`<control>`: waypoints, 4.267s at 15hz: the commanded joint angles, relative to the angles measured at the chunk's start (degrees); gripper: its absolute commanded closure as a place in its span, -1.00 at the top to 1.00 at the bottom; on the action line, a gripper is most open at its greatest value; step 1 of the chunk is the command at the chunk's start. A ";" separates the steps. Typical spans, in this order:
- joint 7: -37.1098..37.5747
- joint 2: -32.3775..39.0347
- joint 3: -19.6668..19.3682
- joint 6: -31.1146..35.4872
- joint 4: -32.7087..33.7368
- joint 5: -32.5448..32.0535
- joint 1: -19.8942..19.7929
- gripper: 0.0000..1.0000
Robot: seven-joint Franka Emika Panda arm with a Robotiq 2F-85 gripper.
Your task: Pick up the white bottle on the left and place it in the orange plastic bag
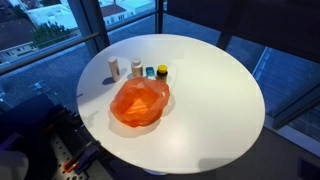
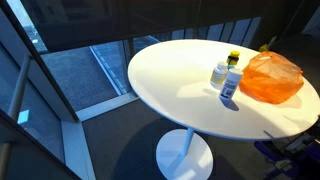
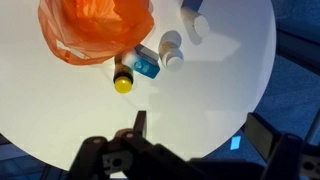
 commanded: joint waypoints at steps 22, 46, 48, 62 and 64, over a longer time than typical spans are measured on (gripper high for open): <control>11.05 13.86 4.61 0.51 6.23 -8.38 -1.42 1.00; -0.83 21.21 5.91 3.75 -2.47 -8.74 2.96 1.00; -2.24 22.26 6.12 5.73 -2.99 -7.84 3.44 1.00; -8.58 29.90 8.79 16.54 -2.92 -4.70 5.35 1.00; -8.29 30.76 9.03 17.55 -2.81 -5.15 5.42 0.85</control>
